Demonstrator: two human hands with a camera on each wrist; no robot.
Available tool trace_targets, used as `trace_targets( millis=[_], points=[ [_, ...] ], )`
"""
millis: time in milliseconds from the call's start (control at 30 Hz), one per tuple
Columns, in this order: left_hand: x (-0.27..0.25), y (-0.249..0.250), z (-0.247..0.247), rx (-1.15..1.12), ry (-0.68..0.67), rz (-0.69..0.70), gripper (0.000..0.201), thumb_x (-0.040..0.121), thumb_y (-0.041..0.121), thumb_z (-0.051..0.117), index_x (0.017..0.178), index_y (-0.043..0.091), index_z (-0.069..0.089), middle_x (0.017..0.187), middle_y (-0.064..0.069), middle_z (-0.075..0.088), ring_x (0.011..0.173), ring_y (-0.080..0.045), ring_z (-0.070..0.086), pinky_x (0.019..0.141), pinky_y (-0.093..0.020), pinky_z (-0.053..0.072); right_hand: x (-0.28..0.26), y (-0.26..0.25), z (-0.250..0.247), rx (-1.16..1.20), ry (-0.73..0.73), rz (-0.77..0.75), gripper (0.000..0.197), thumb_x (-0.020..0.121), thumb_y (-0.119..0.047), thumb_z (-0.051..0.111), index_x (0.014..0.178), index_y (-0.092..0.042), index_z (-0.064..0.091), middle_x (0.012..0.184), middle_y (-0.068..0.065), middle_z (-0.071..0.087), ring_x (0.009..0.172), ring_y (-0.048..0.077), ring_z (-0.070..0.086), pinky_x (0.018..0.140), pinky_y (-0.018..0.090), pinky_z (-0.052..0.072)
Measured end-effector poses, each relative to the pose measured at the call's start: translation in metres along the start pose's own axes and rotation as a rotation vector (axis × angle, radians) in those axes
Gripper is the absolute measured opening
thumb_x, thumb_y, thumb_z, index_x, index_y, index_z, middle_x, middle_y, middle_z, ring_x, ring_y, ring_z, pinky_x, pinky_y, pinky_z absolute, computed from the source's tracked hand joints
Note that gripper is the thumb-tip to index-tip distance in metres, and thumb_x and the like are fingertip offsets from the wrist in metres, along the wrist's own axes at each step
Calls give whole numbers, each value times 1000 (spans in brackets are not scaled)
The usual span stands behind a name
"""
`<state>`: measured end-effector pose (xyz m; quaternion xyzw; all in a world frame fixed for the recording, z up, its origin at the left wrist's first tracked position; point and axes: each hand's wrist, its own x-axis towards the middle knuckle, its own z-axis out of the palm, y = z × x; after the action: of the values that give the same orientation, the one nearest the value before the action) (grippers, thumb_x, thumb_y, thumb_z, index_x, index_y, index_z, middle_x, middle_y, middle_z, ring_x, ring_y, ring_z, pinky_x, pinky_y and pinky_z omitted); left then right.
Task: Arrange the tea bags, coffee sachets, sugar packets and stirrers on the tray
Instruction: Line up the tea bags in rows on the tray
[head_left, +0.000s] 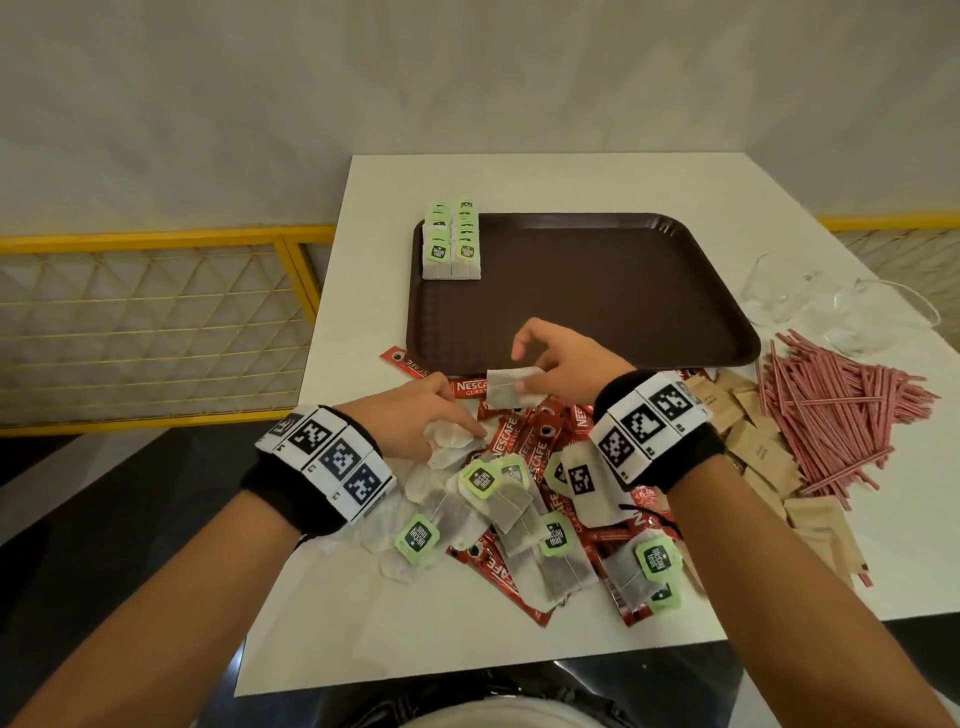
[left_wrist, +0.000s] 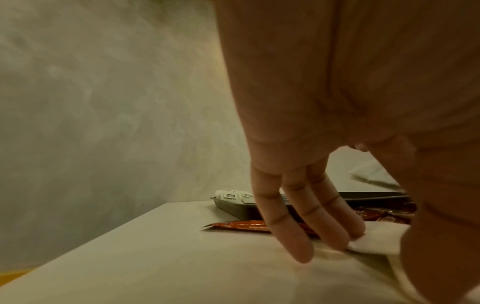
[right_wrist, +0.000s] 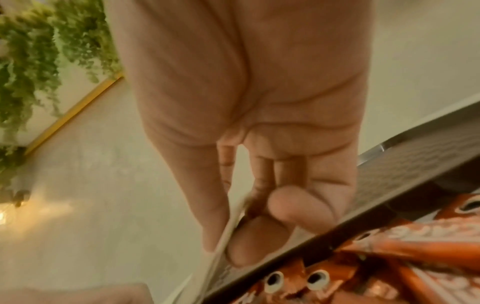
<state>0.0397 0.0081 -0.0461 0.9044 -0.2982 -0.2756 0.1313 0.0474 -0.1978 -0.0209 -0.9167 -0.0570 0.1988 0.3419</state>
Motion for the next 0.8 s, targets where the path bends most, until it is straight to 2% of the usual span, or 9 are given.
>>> trace_targets(
  millis=[67, 167, 300, 400, 467, 533, 600, 700, 800],
  points=[
    [4, -1, -1, 7, -2, 1, 47, 83, 11, 64, 123, 35, 58, 111, 0, 37, 109, -18, 40, 96, -32, 38, 2, -3, -3, 35, -36, -15, 18, 88, -17, 61, 83, -33, 54, 99, 12, 66, 76, 27, 62, 75, 42, 54],
    [9, -4, -3, 19, 7, 19, 42, 83, 12, 65, 120, 31, 60, 109, 2, 36, 108, -17, 42, 94, -29, 38, 6, -7, -6, 116, -75, 2, 19, 92, -13, 54, 83, -25, 66, 103, 13, 68, 90, 40, 65, 84, 46, 53],
    [12, -8, -4, -7, 54, 39, 35, 86, 16, 63, 120, 27, 59, 109, 0, 42, 101, -15, 47, 79, -17, 35, 11, -3, -9, 218, -69, 68, 34, 94, -7, 42, 85, -25, 70, 102, 14, 66, 80, 30, 58, 72, 33, 50],
    [13, -11, -10, -69, 141, 64, 34, 91, 10, 56, 121, 24, 60, 106, 0, 51, 93, -11, 52, 73, -7, 36, 15, 2, -14, 247, -107, 64, 31, 90, -1, 50, 88, -24, 71, 102, 15, 70, 85, 28, 61, 86, 41, 52],
    [12, -13, -17, -124, 227, 69, 33, 92, 9, 54, 120, 23, 60, 106, 3, 60, 90, -10, 56, 76, -11, 42, 16, 2, -17, 246, -136, 49, 19, 87, -5, 60, 93, -20, 71, 102, 16, 70, 83, 23, 61, 86, 39, 52],
    [12, -17, -23, -179, 314, 38, 29, 92, 12, 55, 118, 22, 61, 101, 2, 65, 88, -14, 61, 80, -23, 48, 17, -1, -18, 254, -135, 33, 12, 86, -13, 64, 95, -17, 70, 99, 13, 70, 80, 17, 60, 75, 29, 53],
    [11, -20, -29, -286, 395, -25, 23, 91, 14, 58, 113, 21, 60, 98, -1, 65, 90, -17, 63, 84, -28, 50, 19, -5, -19, 205, -117, 27, 11, 88, -23, 62, 95, -20, 70, 97, 6, 67, 80, 12, 57, 69, 23, 48],
    [8, -21, -39, -458, 477, -71, 13, 90, 14, 60, 101, 20, 60, 100, -4, 66, 93, -17, 63, 87, -31, 52, 26, -8, -20, 135, -81, 9, 11, 90, -30, 59, 93, -25, 68, 101, 0, 65, 80, 8, 53, 69, 22, 44],
    [7, -24, -48, -537, 500, -71, 10, 90, 14, 60, 95, 21, 61, 94, -3, 66, 87, -15, 63, 78, -26, 51, 32, -11, -20, 212, -53, -27, 6, 90, -23, 60, 89, -26, 65, 93, 4, 64, 66, 6, 50, 64, 20, 43]
  ],
)
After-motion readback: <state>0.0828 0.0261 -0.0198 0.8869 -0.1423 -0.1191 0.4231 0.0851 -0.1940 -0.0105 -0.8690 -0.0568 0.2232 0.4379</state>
